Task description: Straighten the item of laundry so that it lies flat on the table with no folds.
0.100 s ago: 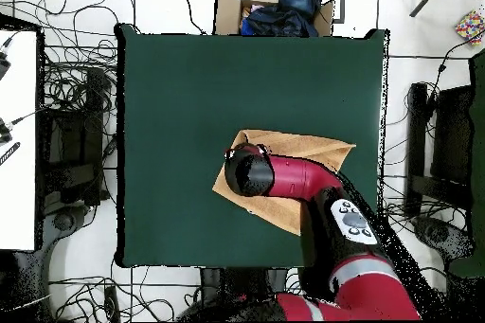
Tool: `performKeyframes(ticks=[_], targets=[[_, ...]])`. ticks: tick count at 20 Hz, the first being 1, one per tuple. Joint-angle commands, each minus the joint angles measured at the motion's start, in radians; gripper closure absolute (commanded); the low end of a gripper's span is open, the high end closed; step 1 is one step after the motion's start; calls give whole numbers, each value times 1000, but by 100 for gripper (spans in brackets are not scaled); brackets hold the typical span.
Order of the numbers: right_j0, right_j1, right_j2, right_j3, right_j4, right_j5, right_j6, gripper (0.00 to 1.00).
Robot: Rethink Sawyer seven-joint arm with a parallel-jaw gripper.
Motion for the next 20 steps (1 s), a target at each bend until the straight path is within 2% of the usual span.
performKeyframes(ticks=[1,6,13,20], targets=[[-55,40,6,30,-6,-44,157,0],[-68,24,-9,55,-21,-46,148,0],[-51,90,-14,27,-29,-74,153,0],[14,157,-39,0,-1,-135,201,0]])
